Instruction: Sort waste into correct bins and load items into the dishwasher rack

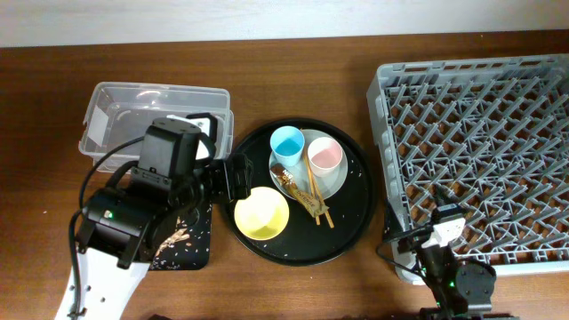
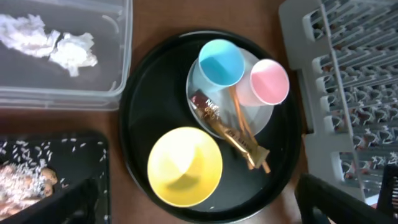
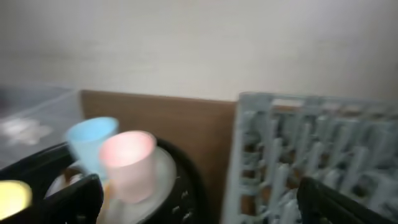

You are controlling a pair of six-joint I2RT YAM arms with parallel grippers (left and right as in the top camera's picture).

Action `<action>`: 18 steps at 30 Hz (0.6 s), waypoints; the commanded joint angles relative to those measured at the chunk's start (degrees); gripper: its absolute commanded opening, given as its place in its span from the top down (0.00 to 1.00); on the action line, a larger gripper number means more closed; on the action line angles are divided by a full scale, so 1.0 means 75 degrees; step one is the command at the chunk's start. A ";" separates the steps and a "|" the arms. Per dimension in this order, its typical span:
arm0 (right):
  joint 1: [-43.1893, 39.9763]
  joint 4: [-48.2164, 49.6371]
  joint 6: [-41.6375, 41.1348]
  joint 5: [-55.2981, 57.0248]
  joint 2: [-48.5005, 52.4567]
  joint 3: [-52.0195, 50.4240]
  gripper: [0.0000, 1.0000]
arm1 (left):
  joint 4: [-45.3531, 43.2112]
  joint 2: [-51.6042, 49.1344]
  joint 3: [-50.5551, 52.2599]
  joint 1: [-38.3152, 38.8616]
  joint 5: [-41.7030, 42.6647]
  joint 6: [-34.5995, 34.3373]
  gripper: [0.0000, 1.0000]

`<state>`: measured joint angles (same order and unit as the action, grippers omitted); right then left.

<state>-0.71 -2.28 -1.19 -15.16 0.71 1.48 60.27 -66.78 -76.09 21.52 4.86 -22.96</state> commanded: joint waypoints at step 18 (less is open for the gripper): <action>0.0044 -0.8072 -0.0510 -0.2378 0.5304 0.9544 0.02 | 0.0539 0.0070 -0.0119 -0.1475 0.0271 0.0096 0.01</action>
<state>-0.71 -61.01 -4.49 -28.62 37.98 69.93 64.12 -66.78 -76.20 16.29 4.95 -22.96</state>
